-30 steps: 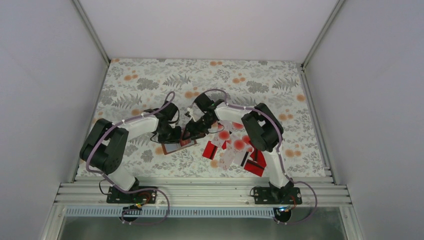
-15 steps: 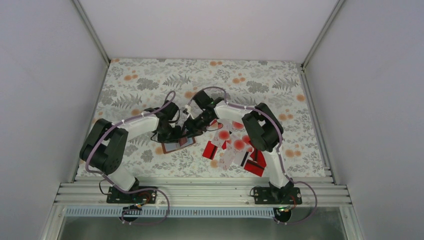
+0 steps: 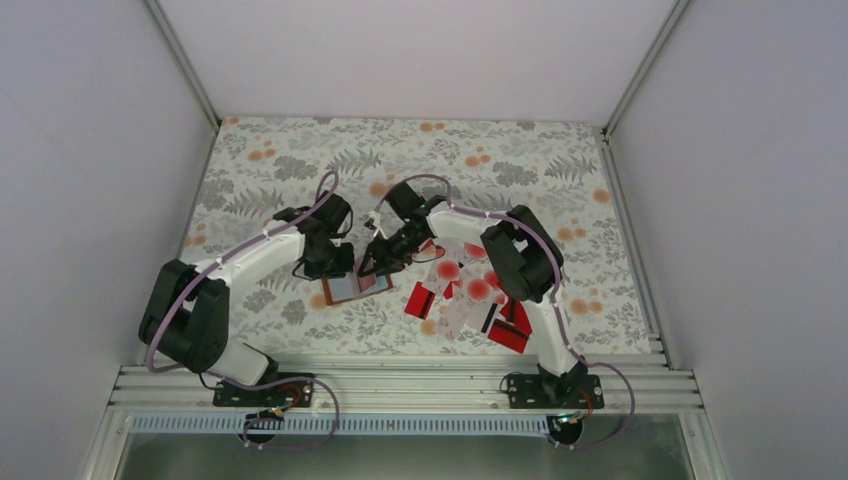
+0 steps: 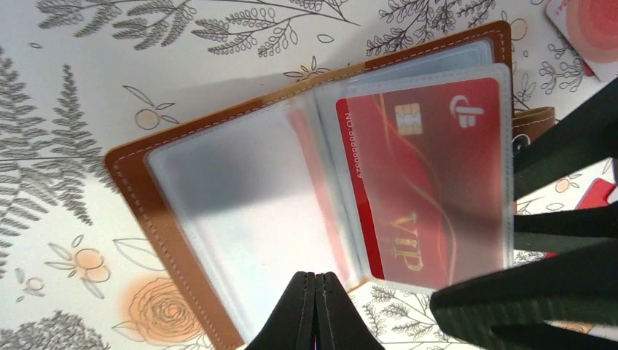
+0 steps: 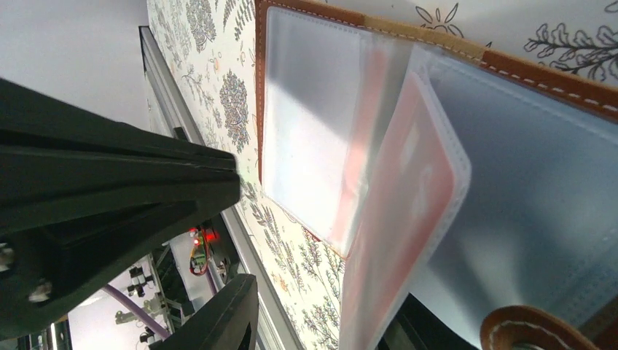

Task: Put the credit cards into the card holder

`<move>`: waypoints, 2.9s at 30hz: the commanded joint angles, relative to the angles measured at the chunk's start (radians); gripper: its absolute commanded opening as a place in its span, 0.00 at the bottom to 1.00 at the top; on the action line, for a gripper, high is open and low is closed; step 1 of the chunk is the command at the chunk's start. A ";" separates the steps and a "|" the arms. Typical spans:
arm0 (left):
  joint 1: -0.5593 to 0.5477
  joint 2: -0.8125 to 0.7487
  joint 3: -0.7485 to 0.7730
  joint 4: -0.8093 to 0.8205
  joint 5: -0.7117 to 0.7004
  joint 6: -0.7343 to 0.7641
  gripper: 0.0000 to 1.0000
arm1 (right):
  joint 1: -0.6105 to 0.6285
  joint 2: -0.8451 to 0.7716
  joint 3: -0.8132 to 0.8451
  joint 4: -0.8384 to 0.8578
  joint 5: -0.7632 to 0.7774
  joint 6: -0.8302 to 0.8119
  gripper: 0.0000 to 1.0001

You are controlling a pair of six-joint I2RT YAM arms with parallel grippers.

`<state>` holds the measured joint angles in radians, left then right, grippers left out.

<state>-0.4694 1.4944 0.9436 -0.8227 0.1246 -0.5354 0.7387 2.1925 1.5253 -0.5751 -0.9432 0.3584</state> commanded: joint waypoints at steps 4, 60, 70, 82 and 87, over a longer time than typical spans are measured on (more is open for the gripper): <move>-0.001 -0.091 0.043 -0.090 -0.042 -0.006 0.03 | 0.005 0.031 0.043 -0.003 -0.013 0.027 0.39; -0.115 0.062 0.251 0.164 0.258 0.106 0.52 | -0.449 -0.697 -0.502 -0.054 0.270 0.118 0.54; -0.194 0.373 0.448 0.160 0.321 0.129 0.31 | -0.515 -0.586 -0.536 0.003 0.157 0.068 0.54; -0.239 0.573 0.588 0.107 0.306 0.145 0.14 | -0.544 -0.454 -0.551 0.051 0.108 0.036 0.54; -0.244 0.576 0.553 0.120 0.306 0.150 0.13 | -0.543 -0.418 -0.549 0.059 0.100 0.022 0.54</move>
<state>-0.7052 2.0621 1.5070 -0.7025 0.4301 -0.4026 0.2012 1.7519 0.9798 -0.5446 -0.8150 0.4103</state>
